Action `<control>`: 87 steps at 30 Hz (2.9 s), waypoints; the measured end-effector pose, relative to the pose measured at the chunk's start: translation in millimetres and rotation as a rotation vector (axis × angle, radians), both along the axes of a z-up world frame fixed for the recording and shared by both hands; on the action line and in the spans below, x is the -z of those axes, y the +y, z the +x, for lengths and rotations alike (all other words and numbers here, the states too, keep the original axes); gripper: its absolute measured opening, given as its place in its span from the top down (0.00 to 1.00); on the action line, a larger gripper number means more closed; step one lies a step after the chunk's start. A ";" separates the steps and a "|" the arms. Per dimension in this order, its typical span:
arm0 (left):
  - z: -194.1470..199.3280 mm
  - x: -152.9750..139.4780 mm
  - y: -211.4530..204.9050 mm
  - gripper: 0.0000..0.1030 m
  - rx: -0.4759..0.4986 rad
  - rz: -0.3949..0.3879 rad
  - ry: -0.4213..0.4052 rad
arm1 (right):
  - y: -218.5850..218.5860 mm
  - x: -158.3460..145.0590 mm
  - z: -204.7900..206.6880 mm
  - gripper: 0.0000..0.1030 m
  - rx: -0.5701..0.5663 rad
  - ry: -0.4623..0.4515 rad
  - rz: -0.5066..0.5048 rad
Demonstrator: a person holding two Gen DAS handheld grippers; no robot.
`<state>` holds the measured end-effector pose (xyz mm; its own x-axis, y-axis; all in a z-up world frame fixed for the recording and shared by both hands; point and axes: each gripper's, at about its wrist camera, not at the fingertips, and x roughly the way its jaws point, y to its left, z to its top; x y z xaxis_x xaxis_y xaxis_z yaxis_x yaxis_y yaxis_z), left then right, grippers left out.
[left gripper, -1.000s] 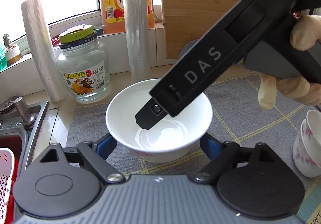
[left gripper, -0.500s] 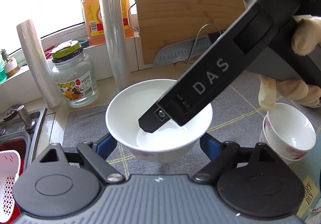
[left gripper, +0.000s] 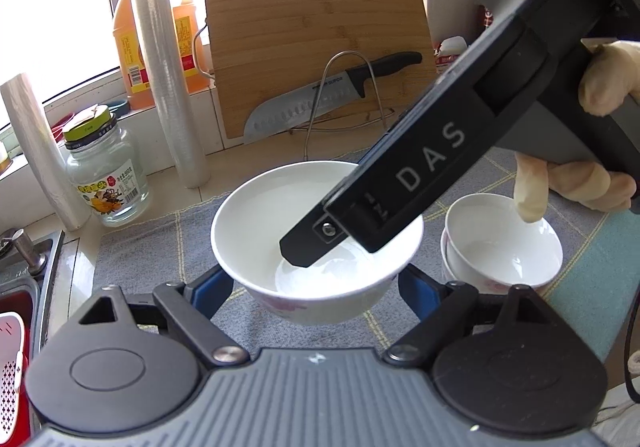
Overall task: Organize plates and bowls
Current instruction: 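Lift and carry the third bowl with the right gripper to the bowl stack, then lower the third bowl onto the stack and open the right gripper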
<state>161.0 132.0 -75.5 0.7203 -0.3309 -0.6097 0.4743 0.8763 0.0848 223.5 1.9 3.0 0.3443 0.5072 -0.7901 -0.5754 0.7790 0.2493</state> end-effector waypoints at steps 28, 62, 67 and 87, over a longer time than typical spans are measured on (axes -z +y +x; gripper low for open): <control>-19.4 -2.9 -90.9 0.13 0.259 -0.021 0.010 | -109.9 -15.6 -66.8 0.22 0.250 -0.041 -0.030; -19.0 16.7 -114.6 0.13 0.293 0.020 0.085 | -129.1 17.5 -71.7 0.22 0.300 0.035 -0.017; -19.5 17.1 -114.6 0.13 0.291 0.023 0.082 | -129.2 17.9 -71.3 0.22 0.297 0.036 -0.017; -21.1 19.4 -115.4 0.09 0.287 0.035 0.079 | -129.8 19.4 -72.6 0.22 0.306 0.039 -0.020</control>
